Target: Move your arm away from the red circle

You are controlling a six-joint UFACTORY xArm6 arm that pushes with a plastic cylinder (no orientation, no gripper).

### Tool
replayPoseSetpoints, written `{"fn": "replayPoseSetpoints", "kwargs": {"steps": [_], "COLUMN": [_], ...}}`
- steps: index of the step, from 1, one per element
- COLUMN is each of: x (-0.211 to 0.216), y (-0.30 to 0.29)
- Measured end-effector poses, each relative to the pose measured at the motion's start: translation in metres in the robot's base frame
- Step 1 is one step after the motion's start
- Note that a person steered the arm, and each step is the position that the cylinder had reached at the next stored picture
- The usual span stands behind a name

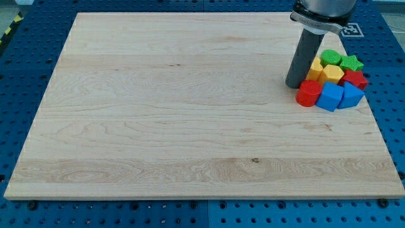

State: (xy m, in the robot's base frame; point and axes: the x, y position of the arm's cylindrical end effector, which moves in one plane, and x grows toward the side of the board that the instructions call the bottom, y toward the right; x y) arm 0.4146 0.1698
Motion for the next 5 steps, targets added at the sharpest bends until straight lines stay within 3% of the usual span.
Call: {"fn": "replayPoseSetpoints", "kwargs": {"steps": [1, 2, 3, 5], "x": [-0.020, -0.081, -0.113, -0.109], "y": [-0.011, -0.019, 0.019, 0.157]}}
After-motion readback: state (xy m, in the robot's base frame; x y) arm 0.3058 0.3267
